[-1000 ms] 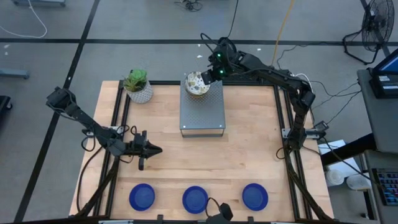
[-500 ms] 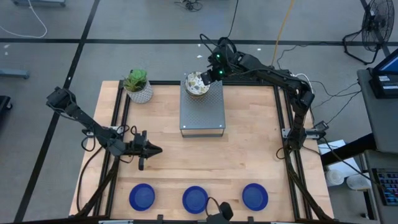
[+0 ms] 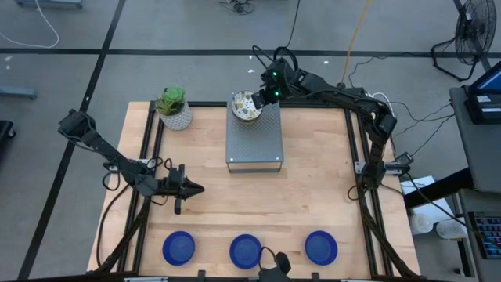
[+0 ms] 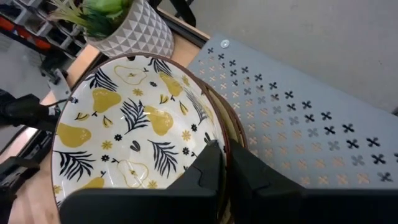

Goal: Pick & Place Mini bowls
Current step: Stack the yellow patterned bowl on the yellow patterned bowl on the shelf, then put the right blue bowl on the shelf

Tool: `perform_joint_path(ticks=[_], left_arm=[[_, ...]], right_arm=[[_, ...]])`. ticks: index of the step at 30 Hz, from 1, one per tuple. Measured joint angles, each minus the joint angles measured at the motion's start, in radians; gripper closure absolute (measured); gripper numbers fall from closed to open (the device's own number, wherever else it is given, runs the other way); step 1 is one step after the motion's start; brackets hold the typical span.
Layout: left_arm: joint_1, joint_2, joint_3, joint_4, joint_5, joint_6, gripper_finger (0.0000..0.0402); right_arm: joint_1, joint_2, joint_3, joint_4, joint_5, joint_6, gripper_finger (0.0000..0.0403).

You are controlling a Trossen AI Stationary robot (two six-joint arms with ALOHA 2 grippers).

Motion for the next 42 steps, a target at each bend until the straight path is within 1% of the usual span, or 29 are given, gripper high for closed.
perform_joint_path(ticks=[6,11,15,24,29,36,39,42], left_arm=[[0.0,0.0,0.0,0.0,0.0,0.0,0.0364],[0.0,0.0,0.0,0.0,0.0,0.0,0.0364],[0.0,0.0,0.0,0.0,0.0,0.0,0.0364],[0.0,0.0,0.0,0.0,0.0,0.0,0.0364],[0.0,0.0,0.0,0.0,0.0,0.0,0.0364],[0.0,0.0,0.0,0.0,0.0,0.0,0.0364],[0.0,0.0,0.0,0.0,0.0,0.0,0.0364],[0.0,0.0,0.0,0.0,0.0,0.0,0.0364]], right_arm=[[0.001,0.0,-0.001,0.014,-0.002,-0.002,0.0399],[0.002,-0.003,-0.002,0.014,-0.032,0.0,0.0393],[0.004,-0.015,-0.003,0.002,-0.049,0.02,0.0365],[0.004,-0.047,-0.003,0.011,-0.048,-0.003,0.0287],[0.004,-0.076,-0.003,0.027,-0.043,-0.006,0.026],[0.011,-0.127,-0.003,0.008,-0.056,-0.023,0.025],[0.036,-0.167,-0.003,-0.018,-0.095,-0.078,0.025],[0.094,-0.214,-0.003,-0.075,-0.101,-0.156,0.025]])
